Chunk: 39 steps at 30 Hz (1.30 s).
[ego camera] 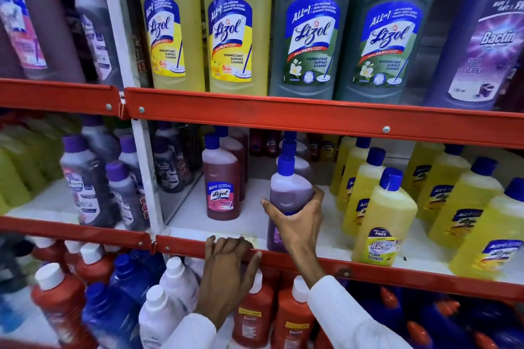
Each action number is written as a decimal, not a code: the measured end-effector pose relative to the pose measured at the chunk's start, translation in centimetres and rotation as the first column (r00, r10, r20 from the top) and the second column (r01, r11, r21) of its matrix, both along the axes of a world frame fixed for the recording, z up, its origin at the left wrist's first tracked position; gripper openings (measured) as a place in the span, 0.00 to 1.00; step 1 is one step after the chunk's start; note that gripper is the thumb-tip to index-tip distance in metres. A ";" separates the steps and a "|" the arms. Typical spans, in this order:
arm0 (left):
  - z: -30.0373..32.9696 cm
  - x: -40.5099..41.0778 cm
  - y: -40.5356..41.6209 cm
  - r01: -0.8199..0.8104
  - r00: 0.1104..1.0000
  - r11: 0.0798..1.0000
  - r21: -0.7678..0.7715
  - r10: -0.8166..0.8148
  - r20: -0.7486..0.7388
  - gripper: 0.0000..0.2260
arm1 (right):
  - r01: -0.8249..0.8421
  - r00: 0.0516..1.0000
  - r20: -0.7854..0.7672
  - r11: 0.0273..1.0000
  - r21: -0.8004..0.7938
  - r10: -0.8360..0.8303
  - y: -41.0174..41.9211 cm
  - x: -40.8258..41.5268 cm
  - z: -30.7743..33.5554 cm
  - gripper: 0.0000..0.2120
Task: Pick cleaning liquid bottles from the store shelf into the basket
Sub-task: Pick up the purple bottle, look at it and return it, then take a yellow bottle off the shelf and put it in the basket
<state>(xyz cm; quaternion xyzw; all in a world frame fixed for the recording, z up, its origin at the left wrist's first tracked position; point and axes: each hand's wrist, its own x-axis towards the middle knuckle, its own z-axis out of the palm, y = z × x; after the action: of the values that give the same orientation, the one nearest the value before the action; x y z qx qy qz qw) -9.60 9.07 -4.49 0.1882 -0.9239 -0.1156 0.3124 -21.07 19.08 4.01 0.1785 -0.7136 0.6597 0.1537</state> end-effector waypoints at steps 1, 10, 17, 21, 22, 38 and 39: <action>0.0 0.0 0.0 0.001 1.000 1.000 0.000 -0.001 -0.005 0.11 | 0.006 1.000 0.000 1.000 0.000 -0.006 0.0 0.0 -0.1 0.46; 0.3 0.2 0.3 0.000 1.000 1.000 0.008 0.000 -0.017 0.09 | -0.010 1.000 0.004 0.999 0.030 0.010 0.1 -0.2 -0.3 0.45; 0.7 0.3 0.6 -0.012 1.000 1.000 -0.007 0.012 0.014 0.12 | -0.014 1.000 -0.011 0.999 0.039 0.015 0.4 -0.3 -0.5 0.46; 1.1 0.4 1.3 -0.022 0.999 1.000 -0.017 0.022 0.031 0.15 | -0.033 0.999 -0.022 0.995 0.095 0.035 1.7 -0.5 -0.3 0.50; 1.4 0.4 1.6 -0.014 1.000 1.000 -0.019 0.014 0.016 0.16 | -0.031 0.999 -0.038 0.994 0.103 0.035 2.5 -0.5 -0.1 0.50; 2.8 -6.1 13.3 0.303 0.953 0.944 -0.134 -0.298 0.053 0.18 | 0.353 0.930 -0.181 0.917 0.187 -0.321 16.4 -3.9 -0.6 0.47; 2.6 -6.4 13.6 0.298 0.954 0.946 -0.127 -0.288 0.087 0.18 | 0.295 0.953 -0.132 0.931 0.214 -0.271 16.3 -4.3 -0.7 0.49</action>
<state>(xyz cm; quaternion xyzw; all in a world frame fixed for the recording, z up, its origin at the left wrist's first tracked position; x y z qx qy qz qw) -15.97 22.69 -1.85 0.0305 -0.9574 -0.0900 0.2728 -25.34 35.37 3.33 0.1234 -0.7951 0.5333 0.2610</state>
